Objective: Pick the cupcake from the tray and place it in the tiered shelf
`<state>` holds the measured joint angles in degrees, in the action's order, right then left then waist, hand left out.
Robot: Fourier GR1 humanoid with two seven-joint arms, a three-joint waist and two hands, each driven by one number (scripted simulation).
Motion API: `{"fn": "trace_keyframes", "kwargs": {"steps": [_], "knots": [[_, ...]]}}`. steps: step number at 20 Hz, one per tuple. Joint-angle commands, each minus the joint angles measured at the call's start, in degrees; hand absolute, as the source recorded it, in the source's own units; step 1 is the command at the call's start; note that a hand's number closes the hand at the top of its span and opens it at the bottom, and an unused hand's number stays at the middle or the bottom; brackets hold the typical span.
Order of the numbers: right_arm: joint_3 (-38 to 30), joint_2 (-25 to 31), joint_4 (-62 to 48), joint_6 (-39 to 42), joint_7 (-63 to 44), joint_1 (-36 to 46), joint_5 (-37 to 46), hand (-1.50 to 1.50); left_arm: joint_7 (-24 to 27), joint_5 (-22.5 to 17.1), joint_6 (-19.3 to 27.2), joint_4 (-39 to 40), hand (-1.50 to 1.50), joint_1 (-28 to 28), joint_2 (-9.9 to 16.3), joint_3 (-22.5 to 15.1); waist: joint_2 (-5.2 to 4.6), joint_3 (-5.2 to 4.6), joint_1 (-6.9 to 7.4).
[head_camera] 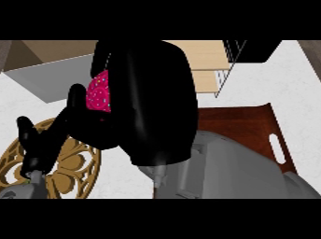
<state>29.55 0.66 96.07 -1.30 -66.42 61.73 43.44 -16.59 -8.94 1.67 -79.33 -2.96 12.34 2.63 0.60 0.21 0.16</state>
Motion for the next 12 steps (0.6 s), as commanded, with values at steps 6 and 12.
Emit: {"fn": "trace_keyframes", "kwargs": {"steps": [6, 12], "knots": [[-17.2, 3.1, -7.6, 7.8, -3.8, 12.4, -1.7, 1.5, 1.9, 0.3, -1.2, 1.3, 0.0, 2.7, -1.1, -0.6, -0.43, -0.27, 0.2], [-23.7, 6.7, -19.4, 7.7, 6.5, 15.7, -4.1, 1.5, -0.3, 0.7, -0.4, 0.9, 0.0, 1.7, -2.4, -1.5, -0.7, -0.25, 0.59]]}}
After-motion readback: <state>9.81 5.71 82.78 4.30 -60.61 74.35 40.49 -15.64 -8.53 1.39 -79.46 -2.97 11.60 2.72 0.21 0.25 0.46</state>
